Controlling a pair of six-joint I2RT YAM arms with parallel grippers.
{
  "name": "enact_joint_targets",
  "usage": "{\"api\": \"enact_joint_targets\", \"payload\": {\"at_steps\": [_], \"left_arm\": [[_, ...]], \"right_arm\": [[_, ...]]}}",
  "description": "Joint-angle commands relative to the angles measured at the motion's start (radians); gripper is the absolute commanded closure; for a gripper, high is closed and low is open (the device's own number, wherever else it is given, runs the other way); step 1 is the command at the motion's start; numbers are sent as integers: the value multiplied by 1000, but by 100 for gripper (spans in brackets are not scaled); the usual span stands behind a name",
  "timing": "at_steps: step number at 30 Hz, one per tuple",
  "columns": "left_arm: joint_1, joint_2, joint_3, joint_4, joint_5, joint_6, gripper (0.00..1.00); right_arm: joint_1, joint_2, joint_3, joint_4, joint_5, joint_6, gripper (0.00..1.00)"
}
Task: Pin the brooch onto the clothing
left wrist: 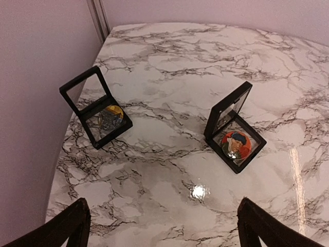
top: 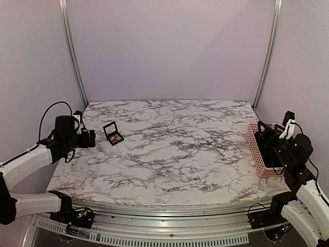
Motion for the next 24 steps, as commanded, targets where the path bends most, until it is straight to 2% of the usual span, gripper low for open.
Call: {"api": "enact_joint_targets", "payload": {"at_steps": [1,2,5,8,10,13,17,21,24], "left_arm": [[7,13,49,22,-48,146,0],[7,14,69,23,-67,219,0],[8,38,147,-12,-151,360,0],[7,72,233,-56,-175,455,0],[7,105,294,-95,-198,477,0],[8,154,397,-204,-183,480,0],[6,182,502,-347,-47,484,1],[6,168,510,-375,81,478,0],[7,164,505,-368,110,470,0]], "right_arm": [[-3,31,150,-183,177,137,1],[-3,52,210,-266,228,152,1],[-9,209,416,-602,508,241,1],[-55,417,576,-807,582,277,1],[-102,528,624,-851,534,279,1],[-214,611,594,-802,359,279,1],[-311,662,525,-729,200,298,1],[-334,786,493,-648,67,295,2],[-337,935,529,-624,-50,286,12]]}}
